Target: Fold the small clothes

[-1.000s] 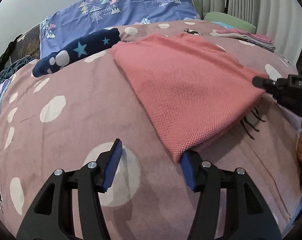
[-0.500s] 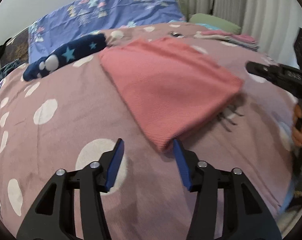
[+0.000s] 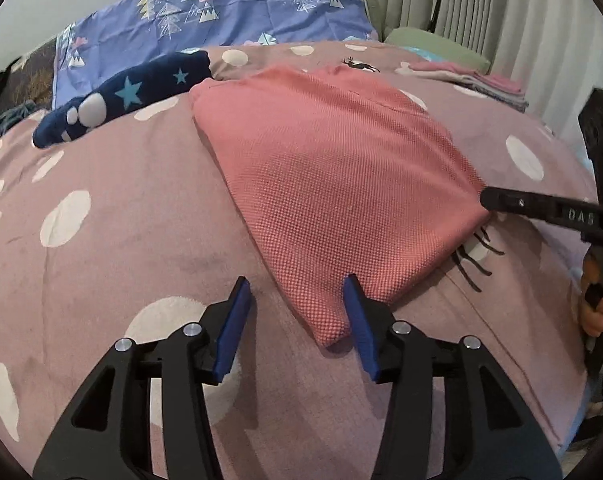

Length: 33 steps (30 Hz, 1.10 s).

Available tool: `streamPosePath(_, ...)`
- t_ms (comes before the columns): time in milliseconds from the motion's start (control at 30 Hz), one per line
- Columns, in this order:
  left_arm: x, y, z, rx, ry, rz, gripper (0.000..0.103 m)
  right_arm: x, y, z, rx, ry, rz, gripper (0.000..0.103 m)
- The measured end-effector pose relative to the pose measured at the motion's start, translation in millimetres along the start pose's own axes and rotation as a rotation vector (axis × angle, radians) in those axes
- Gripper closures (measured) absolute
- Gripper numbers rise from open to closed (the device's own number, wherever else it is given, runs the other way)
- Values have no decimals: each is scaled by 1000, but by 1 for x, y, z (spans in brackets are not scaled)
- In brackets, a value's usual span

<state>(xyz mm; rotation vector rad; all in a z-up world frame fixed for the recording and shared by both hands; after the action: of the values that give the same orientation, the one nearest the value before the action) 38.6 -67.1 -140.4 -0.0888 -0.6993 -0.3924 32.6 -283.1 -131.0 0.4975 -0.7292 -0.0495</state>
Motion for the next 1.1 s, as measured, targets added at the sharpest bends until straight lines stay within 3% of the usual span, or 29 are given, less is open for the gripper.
streamPosePath(67, -1, 2, -1, 0, -1, 8, 49, 6, 2, 4, 29, -8, -5, 95)
streamPosePath(133, -2, 0, -3, 18, -2, -5, 48, 24, 4, 11, 49, -44, -5, 80)
streamPosePath(300, -4, -4, -1, 61, -9, -35, 45, 91, 10, -5, 46, -71, 67, 78)
streamPosePath(467, -5, 1, -2, 63, -6, -11, 38, 136, 2, -58, 11, 8, 67, 76)
streamPosePath(567, -5, 1, -2, 66, -4, -6, 37, 154, 3, -87, 32, 57, 65, 67)
streamPosePath(600, -5, 2, -2, 62, -2, -3, 36, 158, 4, -96, 36, 75, 67, 68)
streamPosePath(633, -5, 3, -3, 55, 1, 3, 36, 160, 5, -104, 31, 94, 74, 94)
streamPosePath(667, -5, 3, -4, 49, 2, 8, 36, 162, 7, -111, 11, 108, 89, 99)
streamPosePath(767, -5, 5, -4, 33, 5, 21, 36, 163, -3, -113, -66, 76, 124, 100)
streamPosePath(833, -5, 5, -5, 29, 5, 24, 35, 161, -21, -114, -69, 62, 83, 101)
streamPosePath(933, -5, 7, -6, 21, 8, 29, 35, 162, -49, -101, -157, -7, 22, 103)
streamPosePath(1033, -4, 8, -7, 16, 9, 31, 35, 160, -45, -78, -3, -37, -31, 103)
streamPosePath(1100, -5, 8, -6, 14, 10, 32, 35, 153, -21, -61, 88, -52, 32, 102)
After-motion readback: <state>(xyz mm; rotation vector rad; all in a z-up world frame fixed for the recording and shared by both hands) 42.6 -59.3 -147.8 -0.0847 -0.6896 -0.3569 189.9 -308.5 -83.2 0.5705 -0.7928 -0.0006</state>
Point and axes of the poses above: each gripper's, at about its wrist camera, not at the fingertips, and z roughly against the way its jaws point, y to its left, x to its top, the point moved 5 cm from there along -z, roughly the way its jaws point, and after that the axes turned 7 degrees about x, right-handed, at the moved point
